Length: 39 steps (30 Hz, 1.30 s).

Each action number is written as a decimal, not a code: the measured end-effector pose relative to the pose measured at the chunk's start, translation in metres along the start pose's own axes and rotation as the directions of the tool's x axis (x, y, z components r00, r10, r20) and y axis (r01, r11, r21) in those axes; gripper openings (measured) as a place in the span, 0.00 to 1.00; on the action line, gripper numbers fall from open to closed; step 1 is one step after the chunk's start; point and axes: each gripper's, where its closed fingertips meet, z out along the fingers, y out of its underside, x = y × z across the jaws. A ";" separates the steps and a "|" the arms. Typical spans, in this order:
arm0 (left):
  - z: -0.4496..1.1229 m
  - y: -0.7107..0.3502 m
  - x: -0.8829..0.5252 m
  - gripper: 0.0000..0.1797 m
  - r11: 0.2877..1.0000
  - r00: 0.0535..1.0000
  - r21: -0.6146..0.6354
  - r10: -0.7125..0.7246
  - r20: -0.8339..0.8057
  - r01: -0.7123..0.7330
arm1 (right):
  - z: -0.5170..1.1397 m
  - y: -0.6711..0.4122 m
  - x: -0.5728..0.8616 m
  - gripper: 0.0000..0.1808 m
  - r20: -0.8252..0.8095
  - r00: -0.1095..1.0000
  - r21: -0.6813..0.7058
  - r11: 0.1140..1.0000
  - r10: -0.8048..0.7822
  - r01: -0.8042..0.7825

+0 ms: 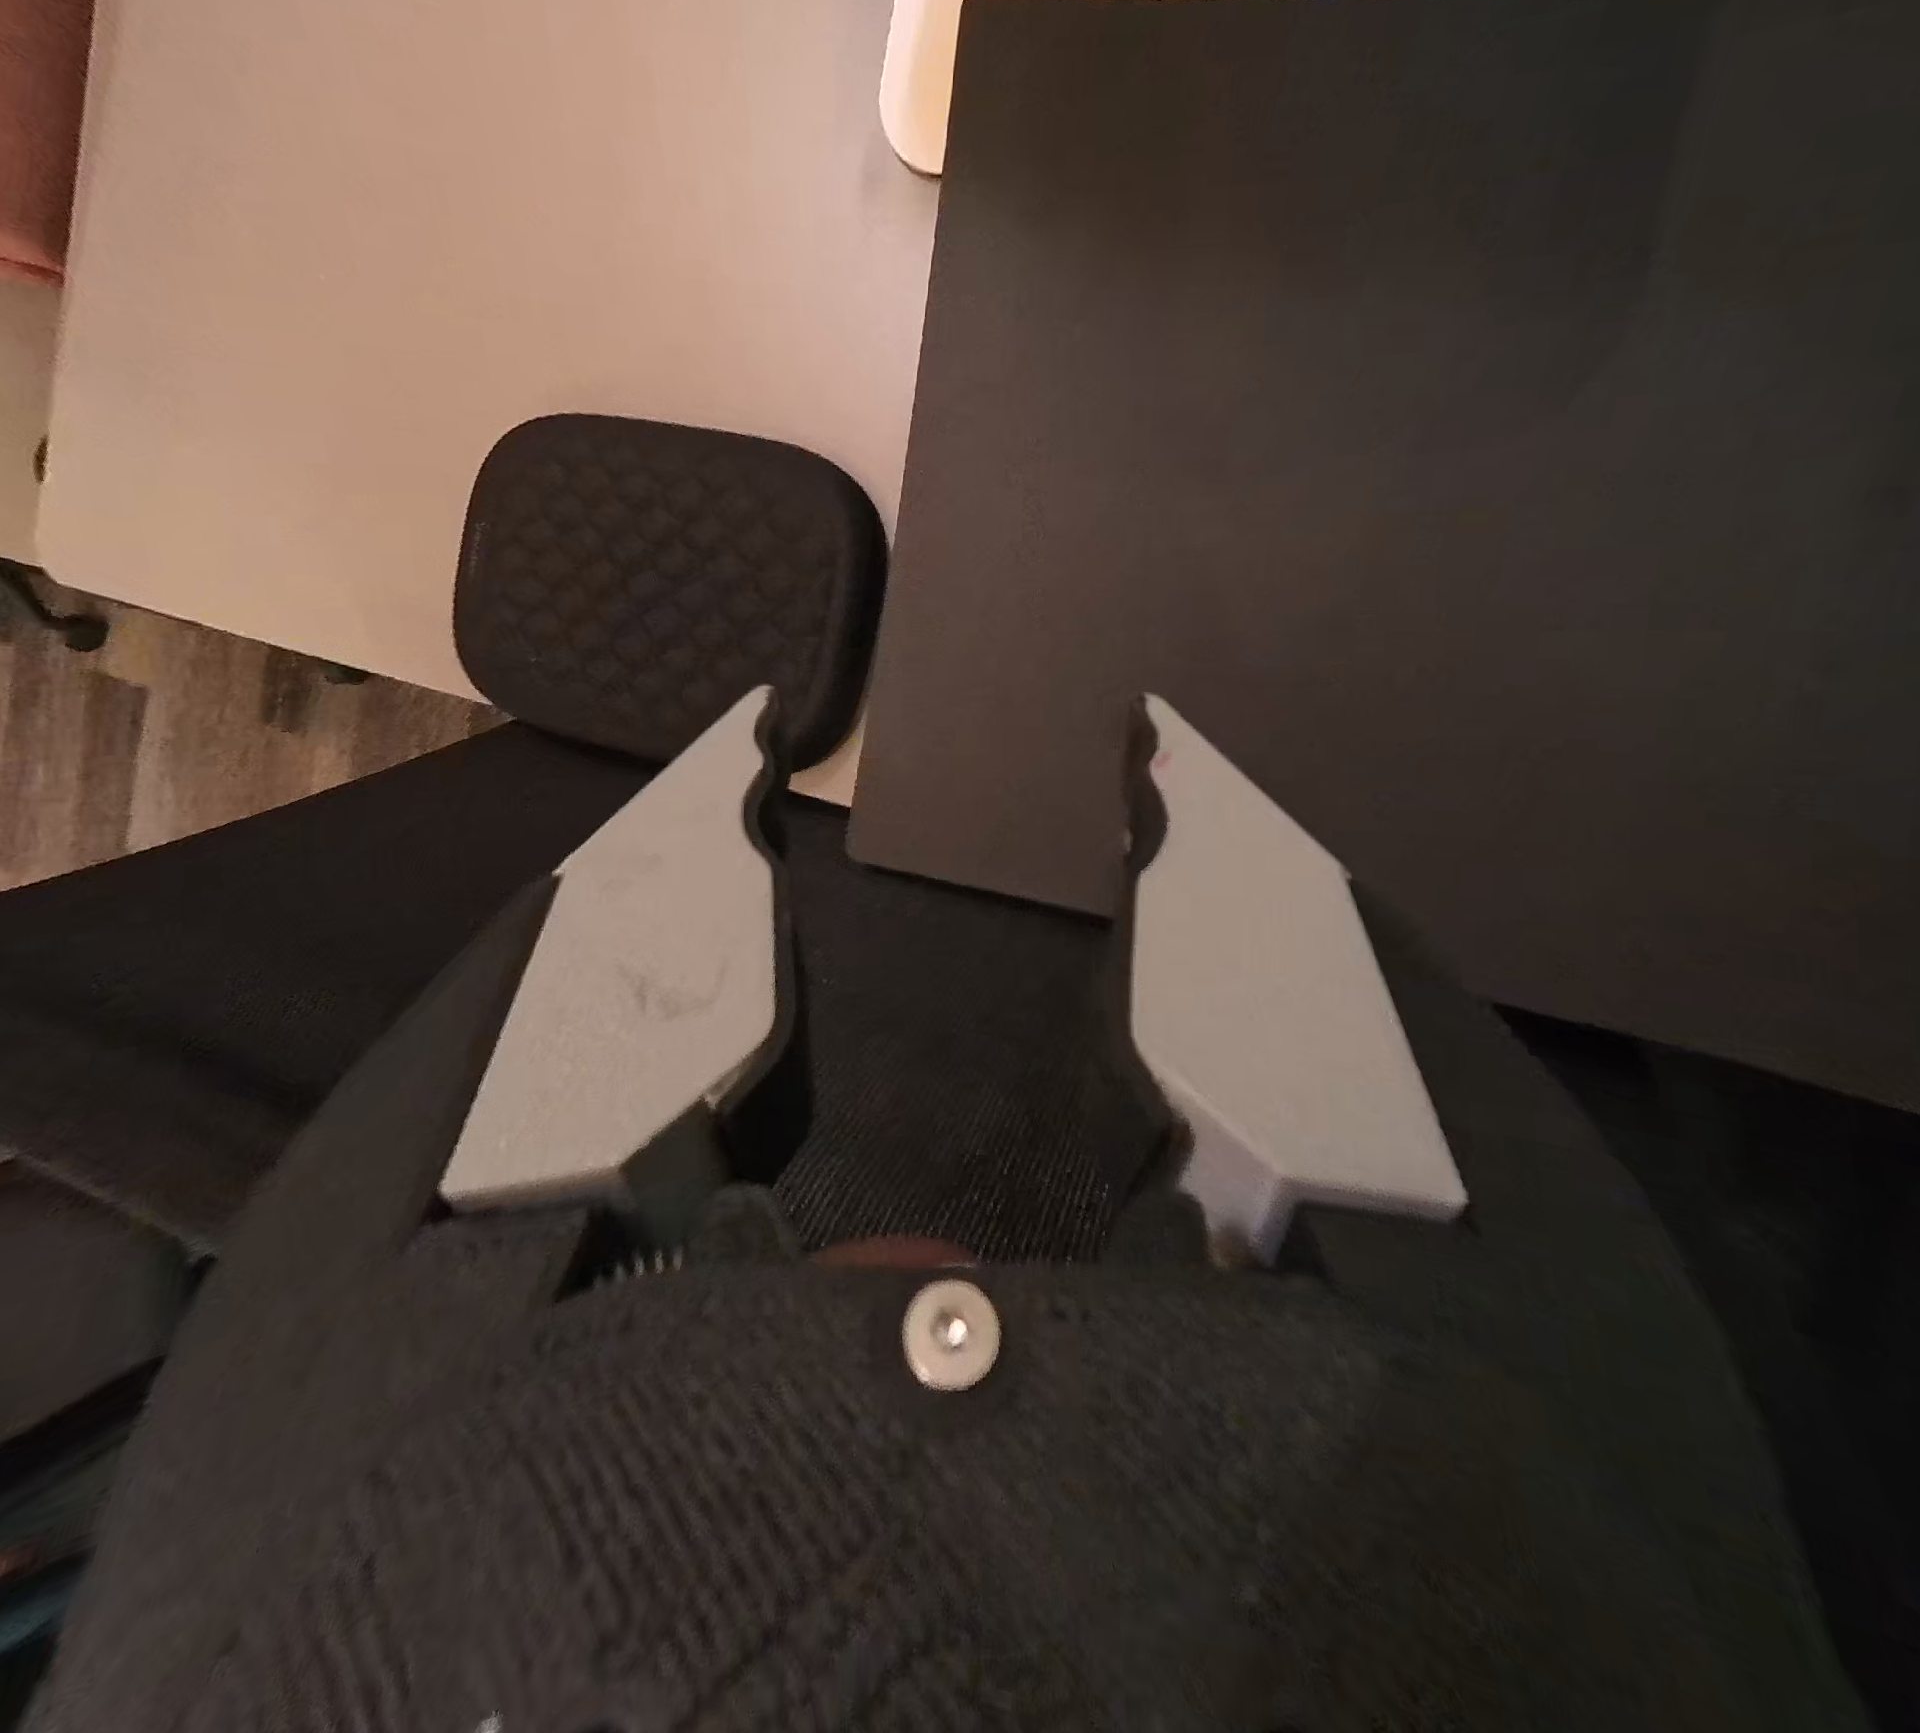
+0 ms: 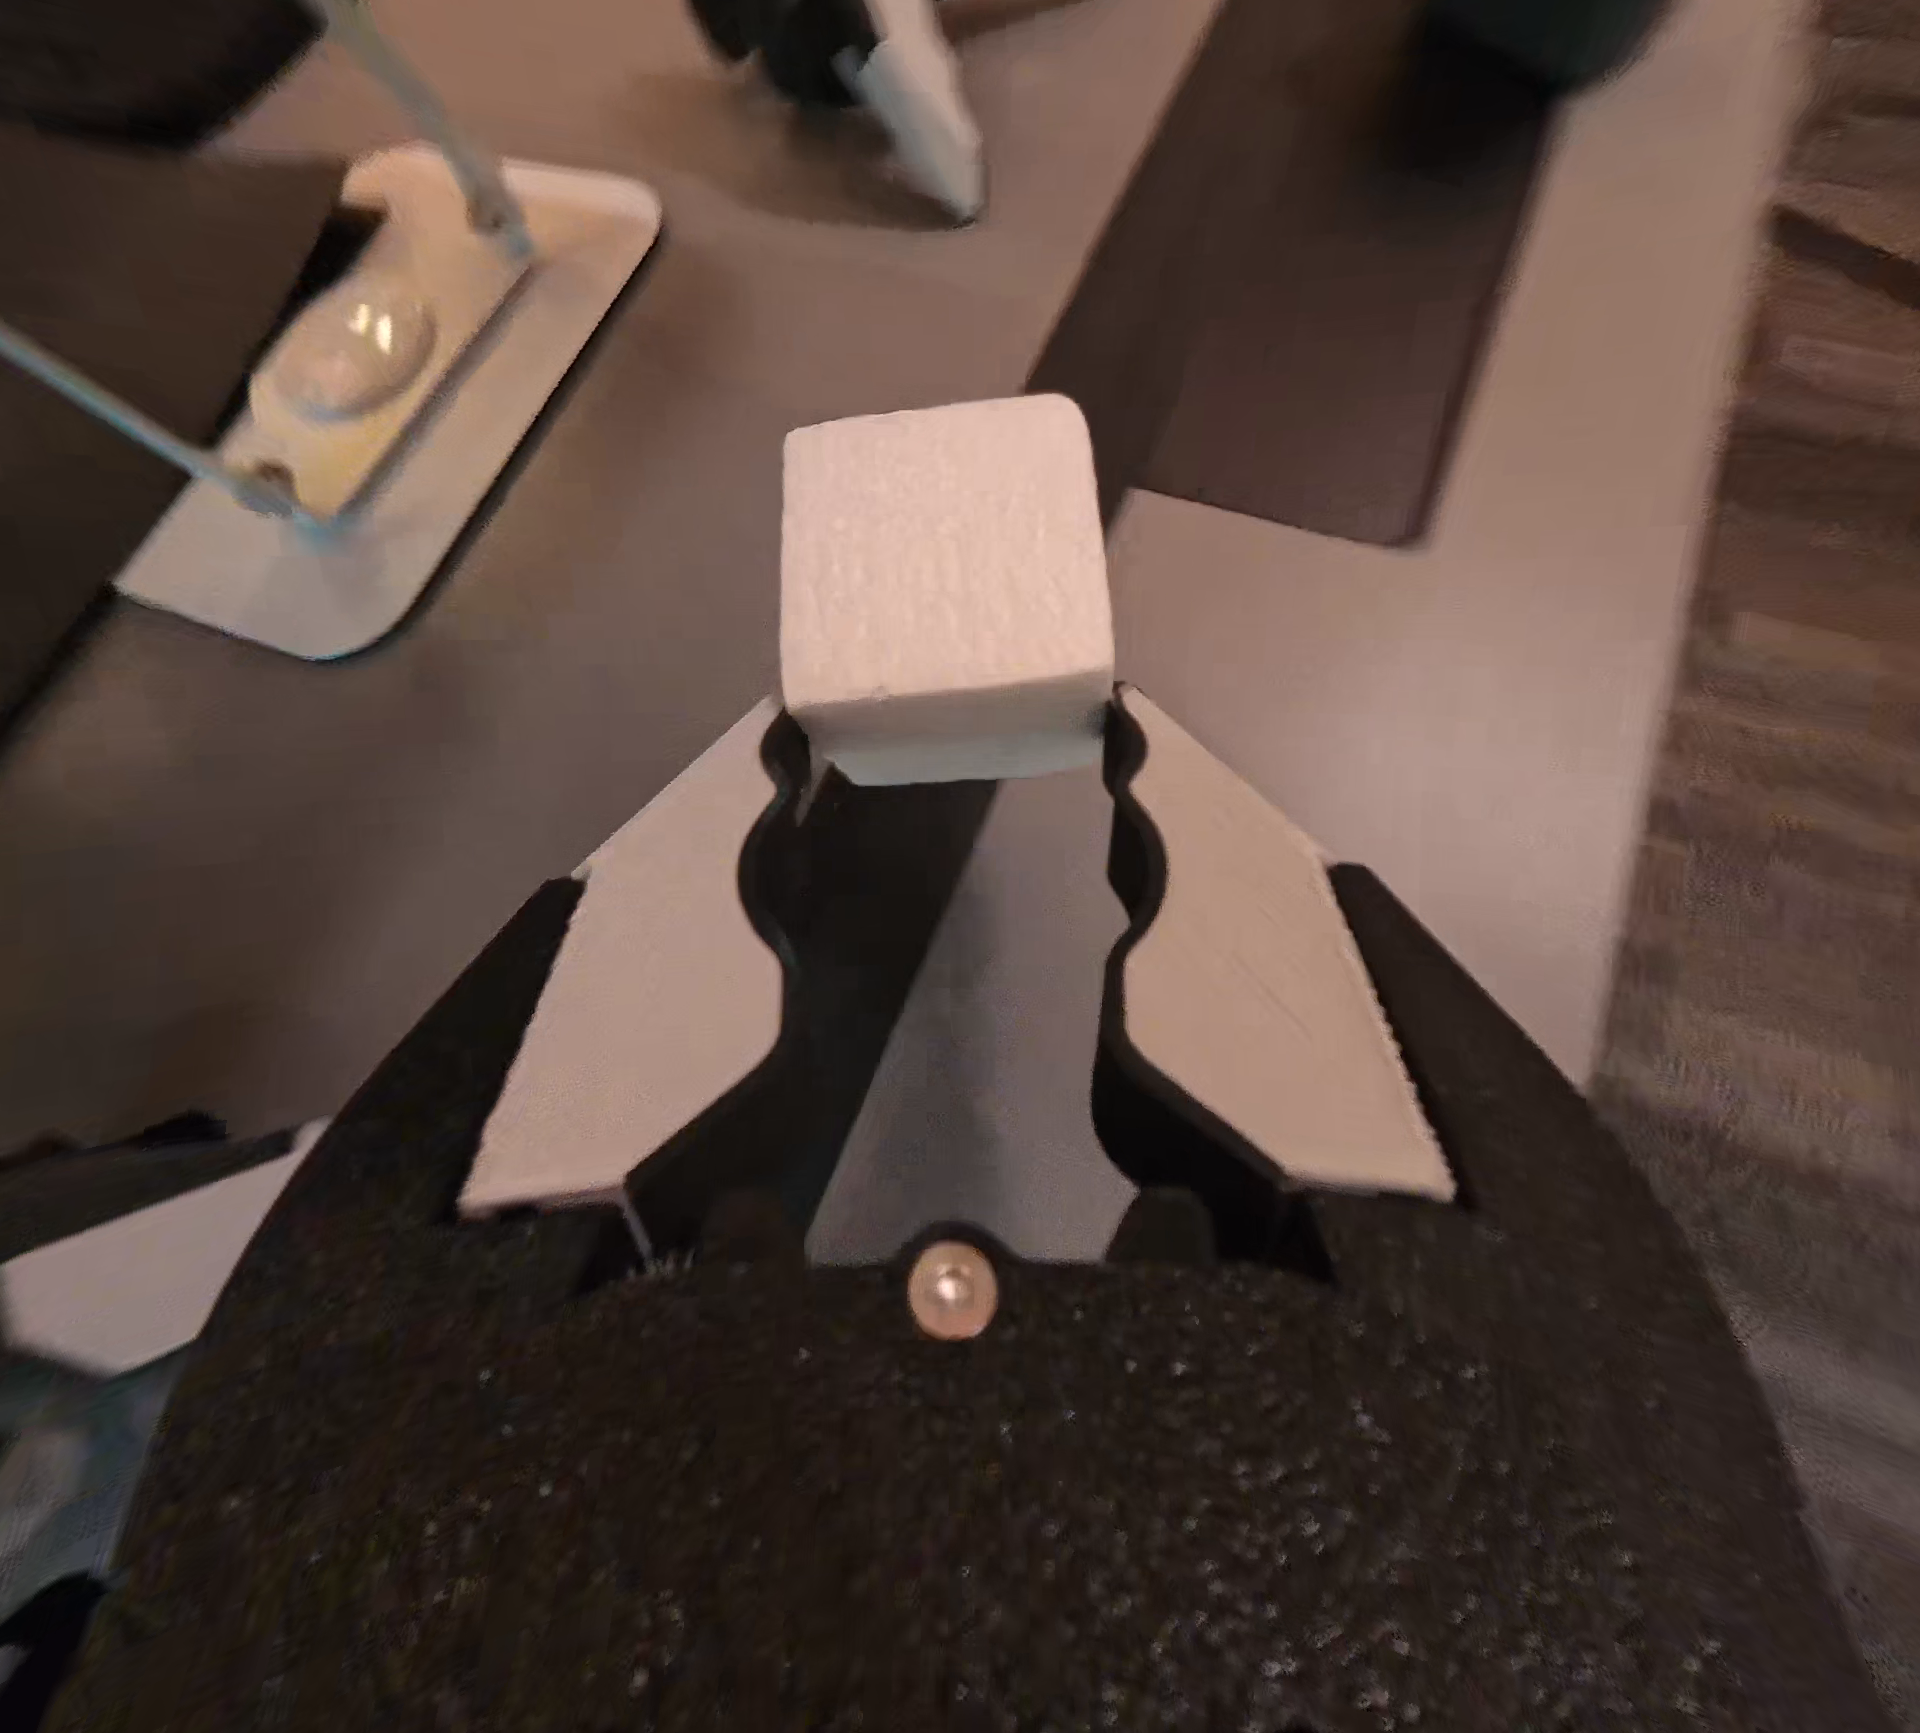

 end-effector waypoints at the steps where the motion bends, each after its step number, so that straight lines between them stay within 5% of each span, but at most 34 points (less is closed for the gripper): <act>1: -0.001 -0.002 0.001 0.35 1.000 1.000 0.017 -0.008 -0.013 0.008 | -0.025 -0.002 0.006 0.31 -0.043 0.996 0.045 0.996 0.073 -0.071; 5: -0.010 -0.010 0.003 0.36 0.994 0.998 0.104 -0.025 -0.063 0.031 | -0.133 -0.022 0.001 0.31 -0.111 0.925 0.315 0.896 0.362 -0.313; 9: -0.020 -0.016 0.009 0.34 0.978 0.992 0.206 -0.018 -0.123 0.043 | -0.208 -0.057 -0.055 0.31 -0.153 0.899 0.411 0.854 0.410 -0.319; 16: -0.039 -0.028 0.021 0.35 0.937 0.961 0.339 0.017 -0.278 0.082 | -0.210 -0.197 -0.200 0.31 -0.161 0.952 0.383 0.906 0.259 -0.181; 22: -0.077 -0.033 0.028 0.38 0.876 0.884 0.463 0.101 -0.457 0.139 | -0.138 -0.297 -0.263 0.31 -0.288 0.951 0.196 0.979 0.112 -0.056; 31: -0.114 0.027 0.009 0.39 0.816 0.852 0.575 0.258 -0.456 0.061 | -0.108 -0.351 -0.263 0.31 -0.433 0.886 0.090 0.986 0.167 -0.142; 39: -0.119 0.060 -0.008 0.39 0.832 0.820 0.524 0.166 -0.547 0.182 | -0.089 -0.342 -0.264 0.31 -0.491 0.851 0.054 0.981 0.188 -0.186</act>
